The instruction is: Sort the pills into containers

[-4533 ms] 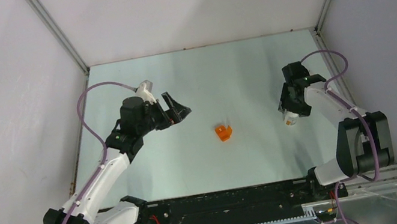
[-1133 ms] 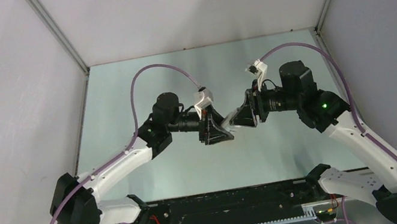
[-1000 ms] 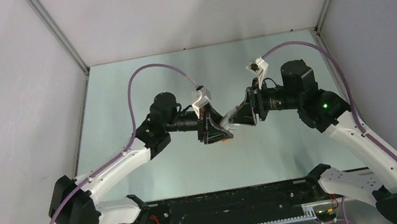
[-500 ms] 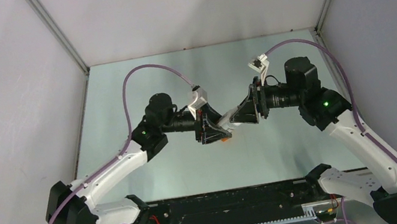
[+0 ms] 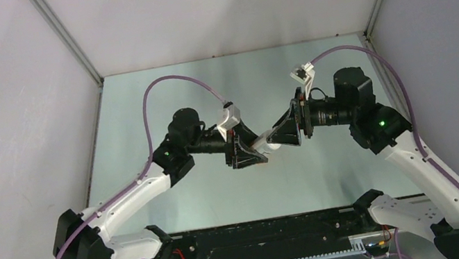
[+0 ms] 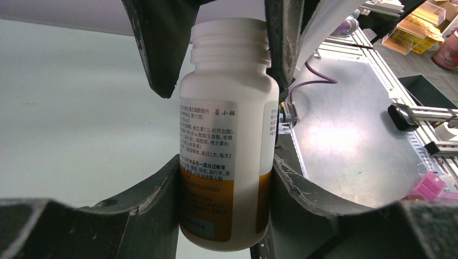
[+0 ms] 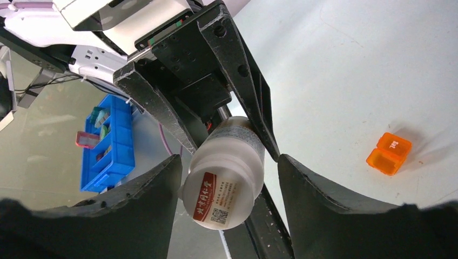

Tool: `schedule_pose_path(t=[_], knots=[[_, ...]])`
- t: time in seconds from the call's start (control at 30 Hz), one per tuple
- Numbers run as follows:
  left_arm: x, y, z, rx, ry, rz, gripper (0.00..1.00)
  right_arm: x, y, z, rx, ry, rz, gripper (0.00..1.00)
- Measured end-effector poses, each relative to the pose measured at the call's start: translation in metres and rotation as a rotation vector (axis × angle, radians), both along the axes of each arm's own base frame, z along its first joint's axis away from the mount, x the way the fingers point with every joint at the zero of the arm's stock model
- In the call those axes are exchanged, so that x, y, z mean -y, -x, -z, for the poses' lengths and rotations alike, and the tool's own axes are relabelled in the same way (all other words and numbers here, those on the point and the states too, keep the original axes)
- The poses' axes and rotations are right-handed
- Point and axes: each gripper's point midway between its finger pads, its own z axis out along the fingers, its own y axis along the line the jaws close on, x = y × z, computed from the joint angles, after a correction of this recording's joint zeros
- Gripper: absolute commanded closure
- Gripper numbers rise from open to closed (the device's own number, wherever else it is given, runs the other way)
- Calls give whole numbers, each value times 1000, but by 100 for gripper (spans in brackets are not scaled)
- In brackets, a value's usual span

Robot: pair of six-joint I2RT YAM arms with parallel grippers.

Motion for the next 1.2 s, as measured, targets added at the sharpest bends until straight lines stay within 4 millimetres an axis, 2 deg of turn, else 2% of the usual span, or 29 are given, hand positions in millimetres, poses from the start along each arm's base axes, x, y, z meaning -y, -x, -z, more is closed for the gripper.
schedule_pose_path(t=[0.1, 0.27, 0.37, 0.53, 0.63, 0.8, 0.87, 1.1, 1.2], knots=[[0, 1, -4, 4, 16, 8, 100, 0, 1, -1, 4, -5, -6, 32], [0, 0, -5, -7, 30, 8, 100, 1, 4, -6, 34, -23, -4, 57], [0, 1, -6, -26, 34, 9, 100, 2, 2, -10, 54, -33, 14, 66], [0, 0, -9, -26, 43, 8, 100, 0, 0, -16, 23, -68, 19, 68], [0, -1, -10, -22, 47, 7, 100, -1, -1, -19, -12, -90, 11, 63], [0, -2, -9, -15, 45, 0, 100, 1, -5, -20, -87, -113, 13, 35], [-1, -3, -6, -12, 37, -2, 100, 3, -8, -20, -115, -120, 30, 27], [-2, -3, -2, -5, 22, -4, 100, 14, -24, -15, -108, -97, 151, 24], [-3, -2, -1, -5, 16, -4, 100, 18, -27, -16, -86, -94, 191, 15]])
